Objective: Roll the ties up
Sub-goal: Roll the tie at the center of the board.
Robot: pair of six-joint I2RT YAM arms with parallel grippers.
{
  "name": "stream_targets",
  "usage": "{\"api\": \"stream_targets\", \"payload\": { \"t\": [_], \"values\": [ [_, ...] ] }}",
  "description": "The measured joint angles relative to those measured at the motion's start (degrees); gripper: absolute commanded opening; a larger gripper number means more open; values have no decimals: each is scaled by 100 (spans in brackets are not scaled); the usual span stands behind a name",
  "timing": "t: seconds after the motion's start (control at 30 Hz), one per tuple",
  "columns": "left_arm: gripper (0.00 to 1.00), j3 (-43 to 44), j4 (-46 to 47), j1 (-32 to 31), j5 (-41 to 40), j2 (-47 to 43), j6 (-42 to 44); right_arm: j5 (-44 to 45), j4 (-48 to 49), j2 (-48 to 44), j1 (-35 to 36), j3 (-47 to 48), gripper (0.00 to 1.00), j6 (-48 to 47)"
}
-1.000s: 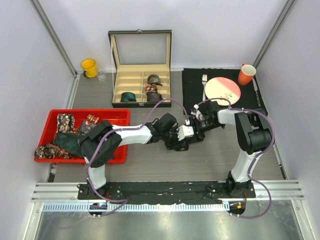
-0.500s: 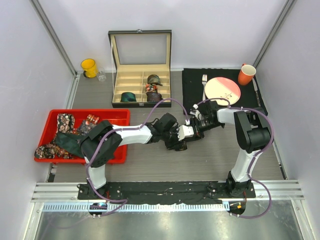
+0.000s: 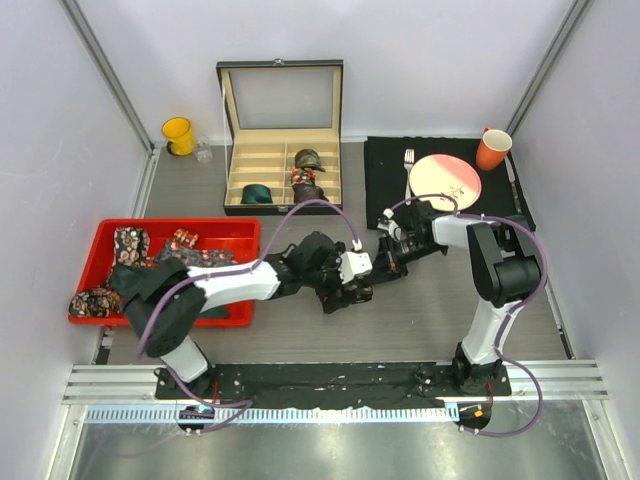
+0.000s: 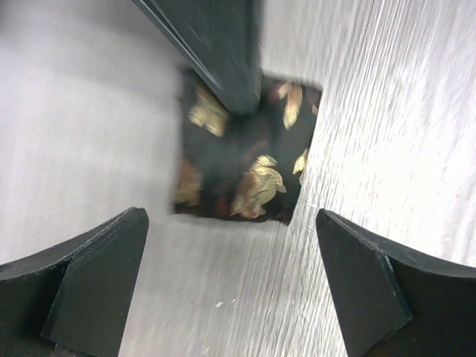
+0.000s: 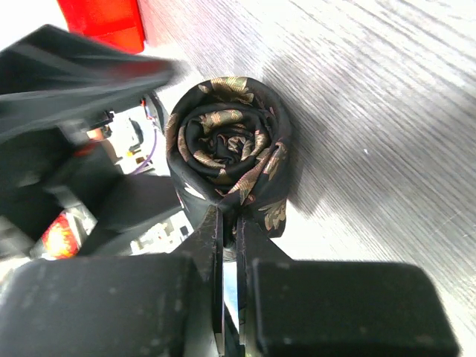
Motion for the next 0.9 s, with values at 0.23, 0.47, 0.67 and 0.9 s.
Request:
{"api": "stream_targets", "payload": {
  "t": [0.23, 0.47, 0.67, 0.9],
  "values": [
    [100, -688, 765, 0, -240, -1801, -223, 210, 59, -374, 170, -22, 1, 2],
    [100, -474, 385, 35, 57, -1469, 81, 282, 317, -953, 435, -111, 1, 273],
    [100, -516, 577, 50, 92, -841, 247, 262, 605, -1226, 573, -278, 1, 688],
    [76, -516, 802, 48, 269, -496, 417, 188, 949, -1370, 654, -326, 1, 1202]
  ]
}}
